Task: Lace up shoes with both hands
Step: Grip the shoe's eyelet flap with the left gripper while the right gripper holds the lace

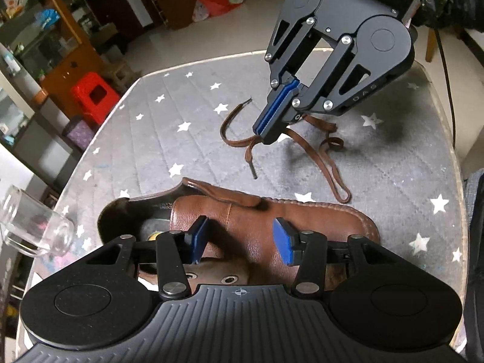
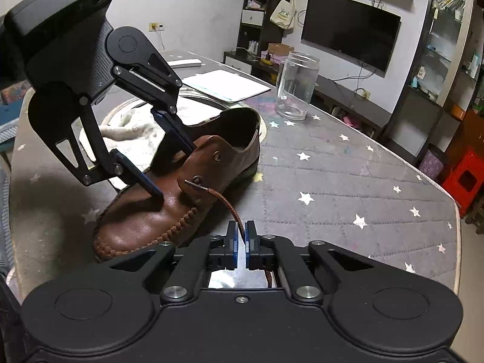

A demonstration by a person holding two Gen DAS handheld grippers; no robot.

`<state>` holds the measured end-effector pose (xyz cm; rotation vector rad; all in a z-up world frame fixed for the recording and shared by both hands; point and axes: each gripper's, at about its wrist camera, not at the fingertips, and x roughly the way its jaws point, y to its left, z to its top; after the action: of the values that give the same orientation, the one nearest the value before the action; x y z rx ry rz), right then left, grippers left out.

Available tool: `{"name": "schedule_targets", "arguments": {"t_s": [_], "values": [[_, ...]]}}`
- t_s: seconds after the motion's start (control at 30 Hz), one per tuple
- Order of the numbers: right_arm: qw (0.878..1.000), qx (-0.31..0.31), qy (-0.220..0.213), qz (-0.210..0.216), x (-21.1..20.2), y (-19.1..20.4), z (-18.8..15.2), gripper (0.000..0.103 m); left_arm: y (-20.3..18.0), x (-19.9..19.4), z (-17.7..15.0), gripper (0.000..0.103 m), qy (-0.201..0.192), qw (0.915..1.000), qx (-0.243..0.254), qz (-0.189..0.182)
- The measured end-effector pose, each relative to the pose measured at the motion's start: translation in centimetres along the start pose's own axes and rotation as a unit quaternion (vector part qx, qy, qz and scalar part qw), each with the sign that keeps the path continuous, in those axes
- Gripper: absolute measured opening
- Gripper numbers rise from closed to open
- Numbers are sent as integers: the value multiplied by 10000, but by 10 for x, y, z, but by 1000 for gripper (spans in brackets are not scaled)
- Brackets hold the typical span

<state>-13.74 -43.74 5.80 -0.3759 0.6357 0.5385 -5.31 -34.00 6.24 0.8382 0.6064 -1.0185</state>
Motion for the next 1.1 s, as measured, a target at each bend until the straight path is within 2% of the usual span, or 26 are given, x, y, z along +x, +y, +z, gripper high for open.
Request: {"name": "schedule_targets", "arguments": {"t_s": [0.4,0.6,0.9,1.1], "values": [[9999,31,111,-122,12,1,2,5,2,8,1,48,-78,9994,-337,-39],[9996,-76,140,-214,13,6,3,5,3,8,1,47,-86,9995,-295,-60],[9993,-191,143,-297,16,12,8,5,3,0,1,38,41,9999,157,13],[9985,-209,170,-470,20,11,9,5,5,-1,1,26,104,9995,296,101]]}}
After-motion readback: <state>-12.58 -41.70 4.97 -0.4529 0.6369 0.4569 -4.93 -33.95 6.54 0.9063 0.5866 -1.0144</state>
